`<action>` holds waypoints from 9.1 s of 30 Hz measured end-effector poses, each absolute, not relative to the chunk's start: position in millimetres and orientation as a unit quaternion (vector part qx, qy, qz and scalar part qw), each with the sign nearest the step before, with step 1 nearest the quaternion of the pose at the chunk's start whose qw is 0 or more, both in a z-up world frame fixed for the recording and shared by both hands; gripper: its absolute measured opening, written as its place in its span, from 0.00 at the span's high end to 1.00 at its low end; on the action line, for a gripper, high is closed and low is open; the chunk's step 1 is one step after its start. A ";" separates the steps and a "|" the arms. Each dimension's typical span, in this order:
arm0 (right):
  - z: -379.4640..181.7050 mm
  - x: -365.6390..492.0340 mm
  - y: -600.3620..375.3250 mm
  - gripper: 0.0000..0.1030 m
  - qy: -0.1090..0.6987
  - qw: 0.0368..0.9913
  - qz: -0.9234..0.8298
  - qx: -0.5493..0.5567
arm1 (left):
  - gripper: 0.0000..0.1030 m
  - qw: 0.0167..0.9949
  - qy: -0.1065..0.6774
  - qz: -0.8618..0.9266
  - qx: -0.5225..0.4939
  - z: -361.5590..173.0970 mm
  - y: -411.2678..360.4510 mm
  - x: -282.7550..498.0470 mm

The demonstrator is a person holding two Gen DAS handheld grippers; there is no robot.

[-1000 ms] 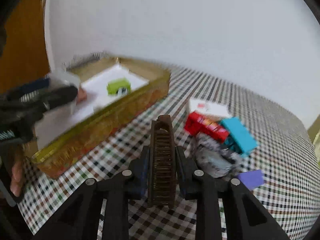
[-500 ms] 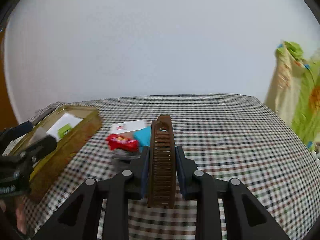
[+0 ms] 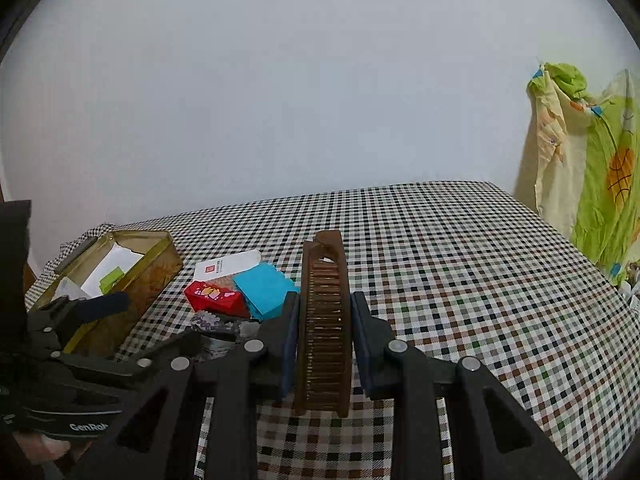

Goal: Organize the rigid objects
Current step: 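Grasp the grey patterned pouch with the left gripper while the right gripper holds the rack, then carry the pouch and the brown rack over the gold tray with both grippers, then lower the pouch and rack into the tray and open both grippers, then grasp the purple block with the right gripper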

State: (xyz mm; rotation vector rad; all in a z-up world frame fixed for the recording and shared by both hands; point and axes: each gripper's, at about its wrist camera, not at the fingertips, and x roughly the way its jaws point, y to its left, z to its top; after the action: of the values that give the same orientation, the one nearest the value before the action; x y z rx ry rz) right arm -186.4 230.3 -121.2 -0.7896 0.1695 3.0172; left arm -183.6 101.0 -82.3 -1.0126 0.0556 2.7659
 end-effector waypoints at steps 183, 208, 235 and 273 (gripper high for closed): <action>-93.4 -154.3 77.5 0.73 -0.030 -0.133 0.979 -0.152 | 0.37 -0.045 -0.066 0.982 -0.174 -50.4 -77.5 -73.7; -108.3 -200.2 25.6 0.73 -0.064 -0.226 0.942 -0.238 | 0.34 -0.118 -0.082 0.958 -0.248 -66.0 -131.9 -102.7; -89.7 -152.9 111.9 0.34 0.039 -0.184 0.962 -0.200 | 0.00 -0.132 -0.076 0.964 -0.220 -58.6 -112.9 -99.2; -122.8 -191.7 237.2 0.54 0.007 -0.065 0.917 -0.392 | 0.00 0.006 0.008 0.964 -0.266 -65.4 32.1 -156.6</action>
State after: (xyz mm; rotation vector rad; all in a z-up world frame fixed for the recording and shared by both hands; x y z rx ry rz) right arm -191.7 237.2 -122.8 -1.2864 0.0217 3.0082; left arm -156.6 32.1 -65.4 -0.8333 0.0240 3.0170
